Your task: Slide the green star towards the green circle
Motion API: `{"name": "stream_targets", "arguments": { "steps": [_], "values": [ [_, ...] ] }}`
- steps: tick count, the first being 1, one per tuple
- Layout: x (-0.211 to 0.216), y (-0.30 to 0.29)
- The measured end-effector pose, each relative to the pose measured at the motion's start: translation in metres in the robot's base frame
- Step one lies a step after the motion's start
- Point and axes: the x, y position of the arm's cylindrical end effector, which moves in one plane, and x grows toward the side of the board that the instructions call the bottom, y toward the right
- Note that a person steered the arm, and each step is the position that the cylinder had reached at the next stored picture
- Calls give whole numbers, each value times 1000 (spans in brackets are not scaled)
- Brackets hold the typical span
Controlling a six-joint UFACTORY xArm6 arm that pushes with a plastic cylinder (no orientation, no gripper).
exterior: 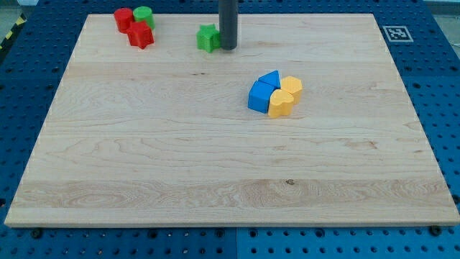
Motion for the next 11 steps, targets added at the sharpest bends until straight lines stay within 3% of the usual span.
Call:
{"name": "stream_targets", "arguments": {
  "steps": [2, 3, 5, 8, 11],
  "values": [
    [-10, -12],
    [-15, 19],
    [-15, 16],
    [-22, -70],
    [-22, -113]
  ]
}}
